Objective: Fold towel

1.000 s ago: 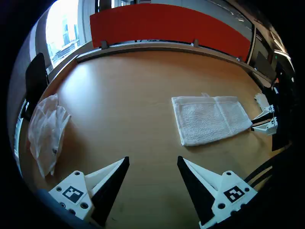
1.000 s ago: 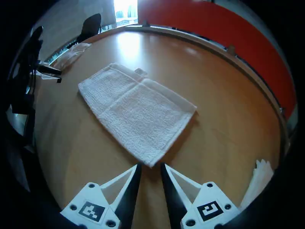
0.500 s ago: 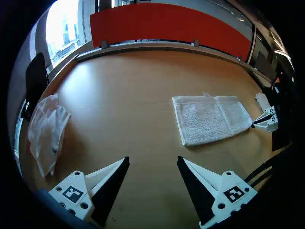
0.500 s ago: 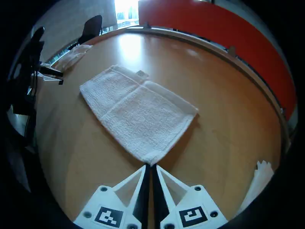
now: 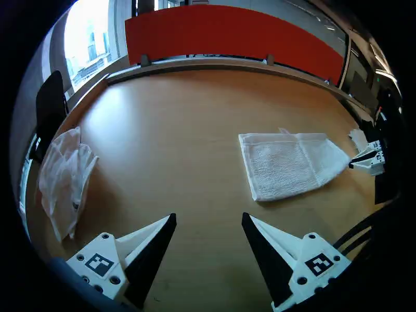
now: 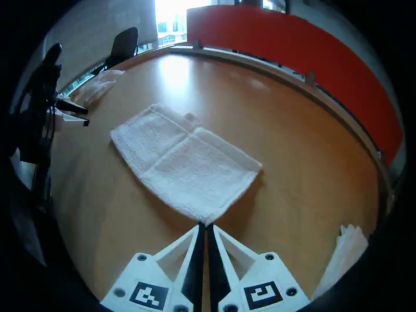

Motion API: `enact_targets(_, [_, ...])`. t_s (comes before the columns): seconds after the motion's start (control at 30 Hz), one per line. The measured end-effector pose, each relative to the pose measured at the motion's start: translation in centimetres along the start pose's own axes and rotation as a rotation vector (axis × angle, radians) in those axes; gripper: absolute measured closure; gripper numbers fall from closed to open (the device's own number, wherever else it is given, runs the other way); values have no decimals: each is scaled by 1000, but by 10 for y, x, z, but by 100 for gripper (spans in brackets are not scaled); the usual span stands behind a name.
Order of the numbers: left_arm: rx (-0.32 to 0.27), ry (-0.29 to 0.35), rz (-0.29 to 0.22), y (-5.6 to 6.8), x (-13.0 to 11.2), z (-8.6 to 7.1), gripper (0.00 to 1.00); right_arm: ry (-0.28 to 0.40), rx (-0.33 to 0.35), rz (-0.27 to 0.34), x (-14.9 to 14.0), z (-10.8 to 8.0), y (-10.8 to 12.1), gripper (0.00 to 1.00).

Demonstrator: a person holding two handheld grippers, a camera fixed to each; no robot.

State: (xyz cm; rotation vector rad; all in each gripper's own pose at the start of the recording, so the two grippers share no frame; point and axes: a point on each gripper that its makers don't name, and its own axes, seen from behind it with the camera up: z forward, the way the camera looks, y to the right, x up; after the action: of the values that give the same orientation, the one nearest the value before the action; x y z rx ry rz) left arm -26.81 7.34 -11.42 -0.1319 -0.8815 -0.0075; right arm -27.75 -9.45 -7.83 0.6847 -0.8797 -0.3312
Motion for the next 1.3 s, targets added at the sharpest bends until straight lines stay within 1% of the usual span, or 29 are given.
enact_targets(0.37, [8, 9, -2, -3, 5, -1, 6, 76, -46, -57, 39, -26, 9, 96])
enact_targets(0.67, [9, 19, -2, -2, 10, -2, 6, 127, -78, -92, 67, -47, 16, 96])
enact_targets(1.07, [12, 27, -1, -2, 15, -3, 6, 177, -104, -134, 91, -69, 24, 96])
enact_targets(1.3, [10, 32, -2, -1, 17, -4, 7, 192, -115, -143, 98, -77, 29, 96])
